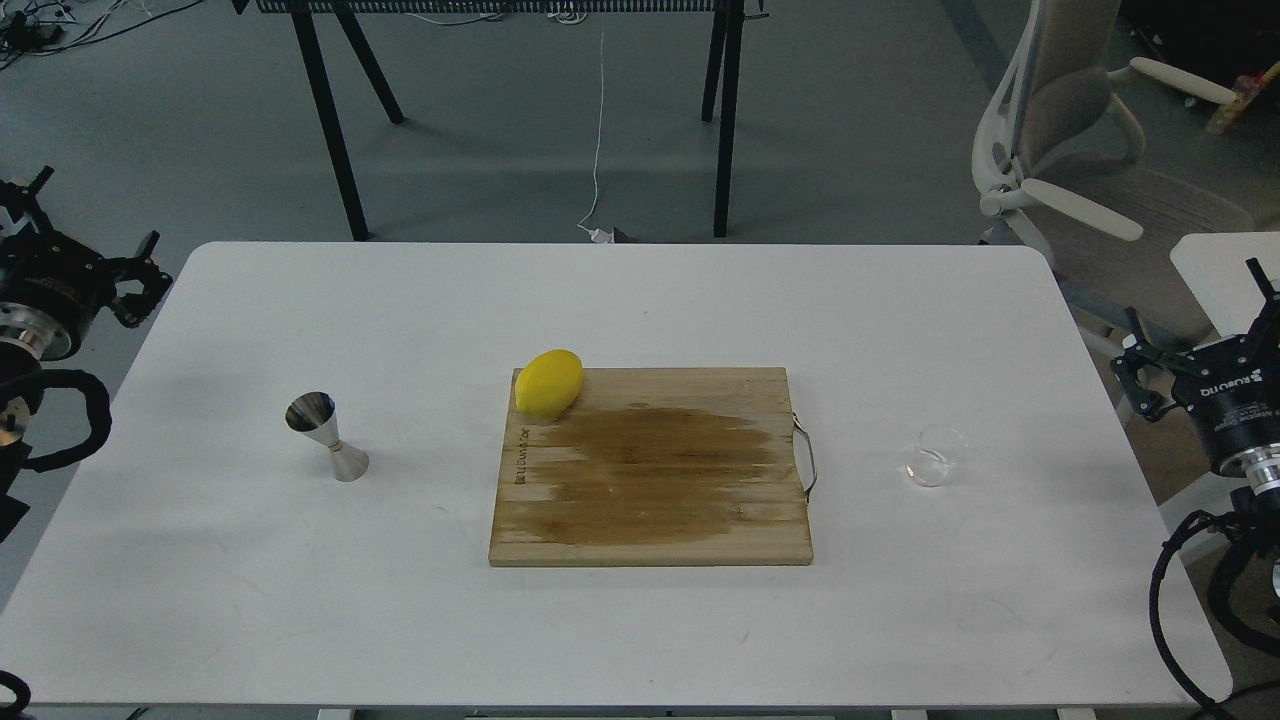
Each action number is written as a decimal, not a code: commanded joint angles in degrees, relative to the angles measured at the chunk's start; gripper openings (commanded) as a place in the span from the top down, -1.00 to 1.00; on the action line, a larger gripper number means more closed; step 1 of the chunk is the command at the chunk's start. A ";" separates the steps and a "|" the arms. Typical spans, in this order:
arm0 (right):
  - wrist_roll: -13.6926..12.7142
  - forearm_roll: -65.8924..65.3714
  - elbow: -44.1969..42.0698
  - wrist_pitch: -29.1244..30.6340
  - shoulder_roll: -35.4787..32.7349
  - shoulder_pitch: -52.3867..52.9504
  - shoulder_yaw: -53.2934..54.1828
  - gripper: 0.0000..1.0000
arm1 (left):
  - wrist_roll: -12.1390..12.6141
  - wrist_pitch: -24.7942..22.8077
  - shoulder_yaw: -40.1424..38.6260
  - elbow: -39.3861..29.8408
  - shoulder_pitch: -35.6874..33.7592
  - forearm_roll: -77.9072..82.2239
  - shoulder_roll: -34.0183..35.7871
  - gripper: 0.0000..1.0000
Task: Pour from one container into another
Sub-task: 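Move the left gripper from rest toward the metal jigger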
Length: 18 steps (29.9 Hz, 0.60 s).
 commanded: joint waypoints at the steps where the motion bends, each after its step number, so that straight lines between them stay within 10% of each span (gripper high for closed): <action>1: 0.00 0.06 -0.02 0.00 0.10 -0.03 0.08 -0.98 | 0.09 0.00 0.19 0.13 0.11 0.15 -0.16 -1.00; 18: 0.00 0.06 -0.02 0.00 -0.43 -0.11 0.61 -0.98 | -1.85 0.00 4.04 6.11 1.08 3.39 0.81 -1.00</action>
